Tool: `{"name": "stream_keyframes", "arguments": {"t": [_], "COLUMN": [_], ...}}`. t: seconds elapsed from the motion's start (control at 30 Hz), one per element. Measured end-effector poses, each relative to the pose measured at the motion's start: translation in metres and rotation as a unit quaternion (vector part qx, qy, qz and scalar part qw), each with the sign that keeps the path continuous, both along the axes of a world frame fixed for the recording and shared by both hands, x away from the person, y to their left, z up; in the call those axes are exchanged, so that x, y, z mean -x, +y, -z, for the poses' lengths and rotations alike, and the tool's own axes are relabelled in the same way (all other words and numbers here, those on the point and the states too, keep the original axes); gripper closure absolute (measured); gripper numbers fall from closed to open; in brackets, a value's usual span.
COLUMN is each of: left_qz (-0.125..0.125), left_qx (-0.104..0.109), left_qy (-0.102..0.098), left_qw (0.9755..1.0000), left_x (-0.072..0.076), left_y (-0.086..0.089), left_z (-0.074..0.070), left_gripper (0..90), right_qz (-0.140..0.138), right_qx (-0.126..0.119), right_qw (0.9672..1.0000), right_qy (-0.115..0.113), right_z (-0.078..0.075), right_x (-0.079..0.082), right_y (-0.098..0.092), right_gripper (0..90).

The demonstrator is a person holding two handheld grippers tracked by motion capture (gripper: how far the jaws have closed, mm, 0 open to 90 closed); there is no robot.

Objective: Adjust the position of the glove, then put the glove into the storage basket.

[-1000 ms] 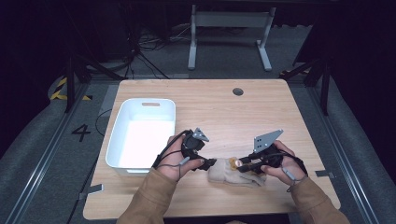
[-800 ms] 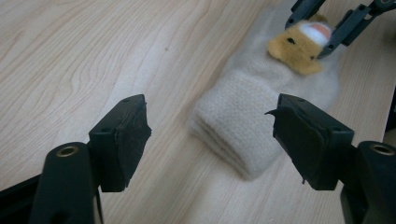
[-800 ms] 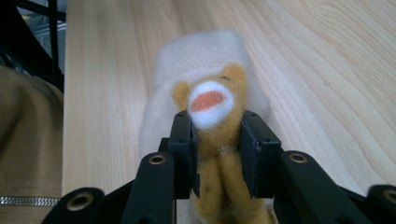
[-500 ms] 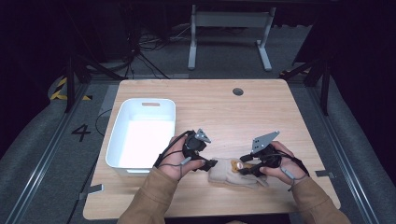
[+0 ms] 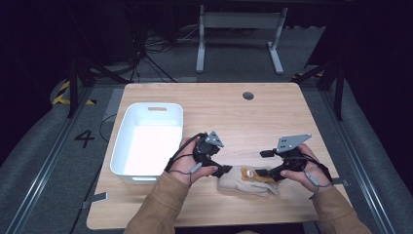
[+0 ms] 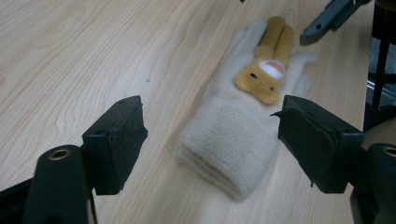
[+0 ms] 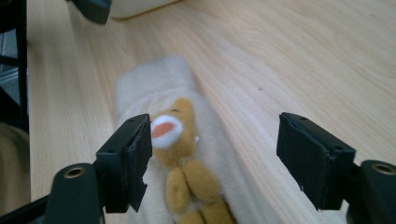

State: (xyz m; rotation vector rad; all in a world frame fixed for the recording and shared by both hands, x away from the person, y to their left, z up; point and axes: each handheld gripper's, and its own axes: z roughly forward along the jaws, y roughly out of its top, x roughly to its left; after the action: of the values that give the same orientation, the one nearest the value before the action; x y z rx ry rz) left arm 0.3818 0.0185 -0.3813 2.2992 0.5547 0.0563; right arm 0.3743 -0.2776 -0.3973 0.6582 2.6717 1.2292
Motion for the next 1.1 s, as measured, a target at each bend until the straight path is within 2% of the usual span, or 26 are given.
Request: {"name": "stream_keyframes", "arguments": {"t": [0.07, 0.1, 0.2, 0.37, 0.4, 0.47, 0.5, 0.6, 0.63, 0.67, 0.7, 0.77, 0.83, 0.87, 0.9, 0.93, 1.0, 1.03, 1.1], "left_qz": [0.0, -0.001, 0.001, 0.006, 0.01, 0.011, 0.012, 0.011, 0.012, 0.012, 0.013, 0.011, 0.002, 0.002, 0.0, -0.002, -0.001, -0.003, -0.002], "left_qx": [0.001, 0.002, 0.01, 0.003, -0.01, -0.015, -0.019, -0.02, -0.018, -0.018, -0.016, -0.016, -0.006, -0.006, -0.004, -0.005, -0.009, -0.01, -0.009], "left_qy": [0.0, 0.0, 0.001, -0.002, -0.004, -0.006, -0.008, -0.01, -0.009, -0.009, -0.009, -0.01, -0.005, -0.005, -0.002, -0.003, -0.004, -0.005, -0.009], "left_qw": [1.0, 1.0, 0.9999, 1.0, 0.9999, 0.9998, 0.9997, 0.9997, 0.9997, 0.9997, 0.9998, 0.9998, 1.0, 1.0, 1.0, 1.0, 0.9999, 0.9999, 0.9999], "left_x": [0.0, 0.0, -0.001, -0.001, -0.001, -0.001, -0.001, 0.0, 0.0, 0.0, 0.001, 0.001, 0.001, 0.001, 0.001, 0.002, 0.001, 0.001, 0.001], "left_y": [-0.001, -0.001, -0.005, -0.008, -0.009, -0.009, -0.01, -0.01, -0.01, -0.01, -0.01, -0.011, -0.011, -0.011, -0.011, -0.012, -0.012, -0.013, -0.013], "left_z": [0.0, -0.001, -0.003, -0.004, -0.004, -0.004, -0.004, -0.004, -0.005, -0.005, -0.005, -0.005, -0.005, -0.005, -0.004, -0.004, -0.003, -0.003, -0.001], "left_gripper": [23.7, 23.8, 24.1, 24.4, 24.6, 24.9, 25.1, 25.1, 26.0, 26.1, 26.2, 26.4, 26.8, 27.8, 28.3, 28.3, 28.3, 28.3, 28.1], "right_qz": [0.004, 0.024, 0.05, 0.094, 0.103, 0.112, 0.128, 0.139, 0.157, 0.157, 0.169, 0.182, 0.195, 0.195, 0.207, 0.21, 0.226, 0.229, 0.242], "right_qx": [-0.004, -0.015, -0.029, -0.04, -0.042, -0.042, -0.043, -0.041, -0.033, -0.033, -0.04, -0.039, -0.034, -0.034, -0.023, -0.02, -0.019, -0.019, -0.016], "right_qw": [1.0, 0.9996, 0.9982, 0.9944, 0.9934, 0.9924, 0.9902, 0.9887, 0.9864, 0.9864, 0.9846, 0.9824, 0.98, 0.98, 0.9779, 0.9773, 0.9738, 0.9732, 0.97], "right_qy": [-0.002, -0.007, -0.016, -0.026, -0.028, -0.03, -0.035, -0.036, -0.032, -0.032, -0.018, -0.019, -0.022, -0.022, -0.016, -0.013, -0.008, -0.007, -0.012], "right_z": [-0.001, -0.003, -0.005, -0.006, -0.006, -0.005, -0.006, -0.006, -0.007, -0.007, -0.006, -0.006, -0.007, -0.007, -0.006, -0.005, -0.002, -0.002, 0.001], "right_x": [0.0, 0.0, 0.001, 0.0, 0.0, -0.001, -0.003, -0.004, -0.005, -0.005, -0.006, -0.007, -0.008, -0.008, -0.01, -0.01, -0.011, -0.012, -0.014], "right_y": [-0.001, -0.005, -0.01, -0.019, -0.022, -0.024, -0.03, -0.035, -0.04, -0.04, -0.045, -0.048, -0.052, -0.052, -0.056, -0.057, -0.062, -0.064, -0.067], "right_gripper": [25.4, 25.4, 23.7, 23.0, 24.1, 24.5, 27.2, 30.9, 34.3, 34.3, 40.2, 40.5, 45.1, 45.1, 50.5, 52.4, 56.8, 57.3, 58.4]}}
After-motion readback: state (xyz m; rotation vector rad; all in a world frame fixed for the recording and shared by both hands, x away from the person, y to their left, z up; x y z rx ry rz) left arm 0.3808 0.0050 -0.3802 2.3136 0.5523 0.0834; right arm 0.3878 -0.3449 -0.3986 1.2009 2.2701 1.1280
